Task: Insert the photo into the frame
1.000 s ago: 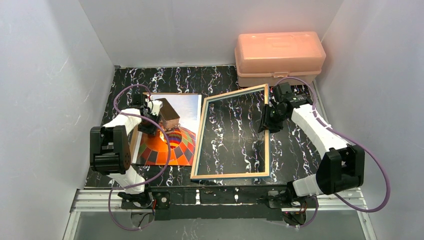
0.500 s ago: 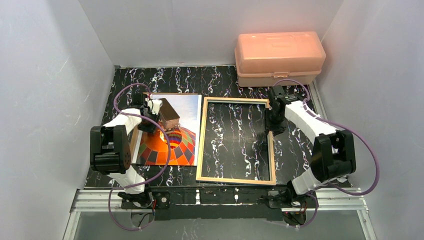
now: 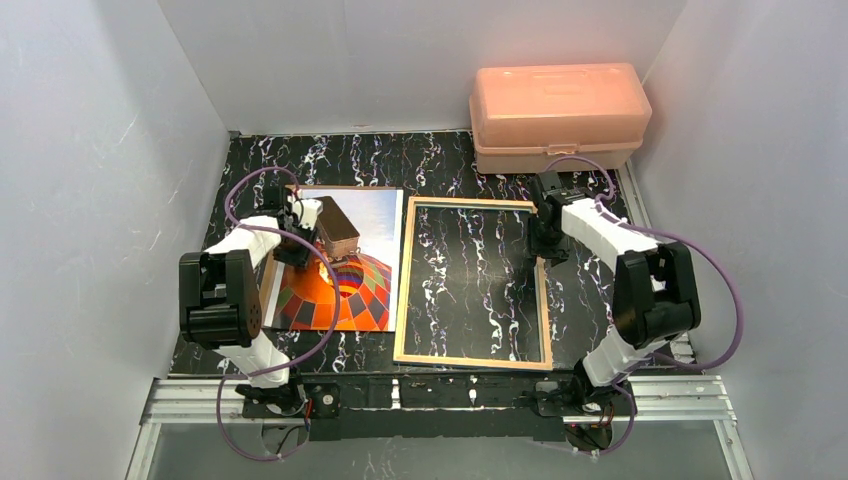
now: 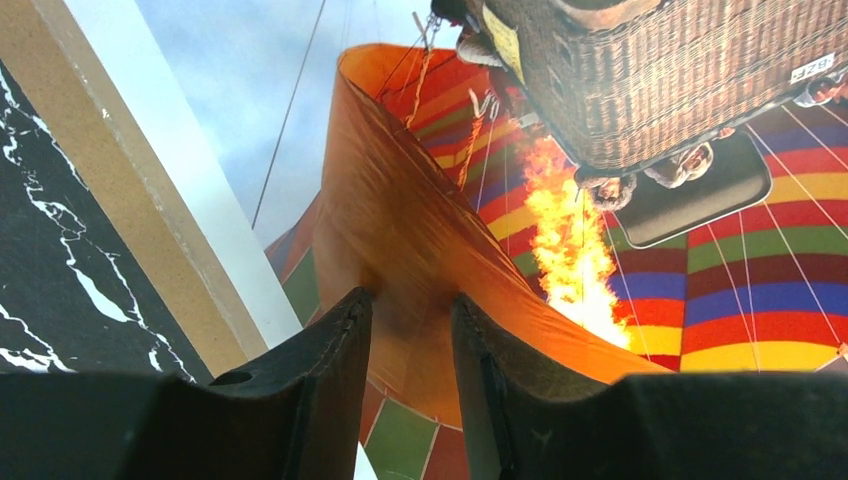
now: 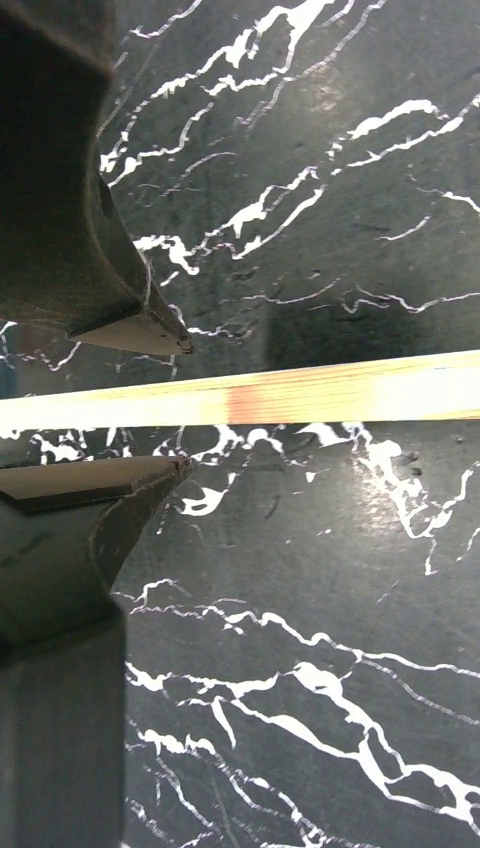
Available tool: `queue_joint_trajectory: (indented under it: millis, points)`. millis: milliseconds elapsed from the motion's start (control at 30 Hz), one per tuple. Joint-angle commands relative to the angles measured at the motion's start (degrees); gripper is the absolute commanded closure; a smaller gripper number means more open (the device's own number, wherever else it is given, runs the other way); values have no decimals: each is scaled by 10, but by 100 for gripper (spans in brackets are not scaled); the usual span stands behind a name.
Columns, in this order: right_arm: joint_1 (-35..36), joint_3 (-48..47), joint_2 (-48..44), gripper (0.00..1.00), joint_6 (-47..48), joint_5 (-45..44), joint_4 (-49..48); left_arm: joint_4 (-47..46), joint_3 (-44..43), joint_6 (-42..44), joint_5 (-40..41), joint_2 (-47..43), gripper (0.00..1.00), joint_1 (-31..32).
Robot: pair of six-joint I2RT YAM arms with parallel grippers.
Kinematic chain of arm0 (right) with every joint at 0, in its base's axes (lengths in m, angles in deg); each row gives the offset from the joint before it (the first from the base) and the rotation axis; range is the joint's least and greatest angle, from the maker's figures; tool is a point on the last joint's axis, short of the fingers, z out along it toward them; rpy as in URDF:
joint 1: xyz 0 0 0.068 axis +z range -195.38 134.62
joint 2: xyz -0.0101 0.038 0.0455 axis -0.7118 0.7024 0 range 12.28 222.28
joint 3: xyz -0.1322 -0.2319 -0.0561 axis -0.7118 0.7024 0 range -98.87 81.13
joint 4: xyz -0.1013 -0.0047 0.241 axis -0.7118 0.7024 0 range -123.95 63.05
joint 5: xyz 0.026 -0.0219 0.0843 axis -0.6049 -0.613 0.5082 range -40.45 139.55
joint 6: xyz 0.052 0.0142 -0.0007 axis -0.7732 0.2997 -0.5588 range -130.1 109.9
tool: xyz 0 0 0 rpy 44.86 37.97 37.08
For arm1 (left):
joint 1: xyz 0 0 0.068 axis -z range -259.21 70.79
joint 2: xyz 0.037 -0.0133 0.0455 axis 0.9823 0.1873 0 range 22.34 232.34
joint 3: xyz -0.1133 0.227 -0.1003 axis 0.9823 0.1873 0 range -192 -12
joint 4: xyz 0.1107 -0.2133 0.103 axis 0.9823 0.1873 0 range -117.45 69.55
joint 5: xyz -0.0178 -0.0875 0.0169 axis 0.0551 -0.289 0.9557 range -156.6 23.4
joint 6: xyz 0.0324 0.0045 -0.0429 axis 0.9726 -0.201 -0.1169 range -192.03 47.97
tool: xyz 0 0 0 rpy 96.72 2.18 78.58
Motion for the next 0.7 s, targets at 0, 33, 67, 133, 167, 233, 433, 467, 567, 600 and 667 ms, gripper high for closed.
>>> queue_joint_trajectory:
  millis: [0,33,67,133,167,233,433,467,567,600,667]
  points:
    - [-2,7,38,50,-14,-8,-52,40,-27,3,-24,-2,67,-15]
    - [-2,7,45,50,-15,-11,-61,42,-29,5,-24,-3,67,-17]
    - [-2,7,51,51,-16,-19,-67,44,-30,7,-25,-5,67,-20]
    - [-1,1,62,54,-17,-45,-76,47,-31,10,-27,-7,67,-26]
    - [-2,-3,66,57,-17,-58,-79,48,-32,10,-29,-9,67,-28]
    - [-2,-9,72,62,-18,-84,-87,52,-33,12,-33,-12,67,-34]
    - [-2,-35,91,75,-25,-118,-112,60,-42,17,-38,-12,67,-46]
    - [-3,-41,95,75,-24,-123,-115,61,-46,18,-38,-11,67,-49]
    - [-3,-66,114,77,-26,-140,-109,72,-62,19,-40,-6,67,-56]
    - [-3,-76,120,77,-26,-144,-107,80,-68,18,-44,-5,67,-60]
    - [-4,-84,126,78,-22,-152,-112,92,-84,19,-53,-5,66,-67]
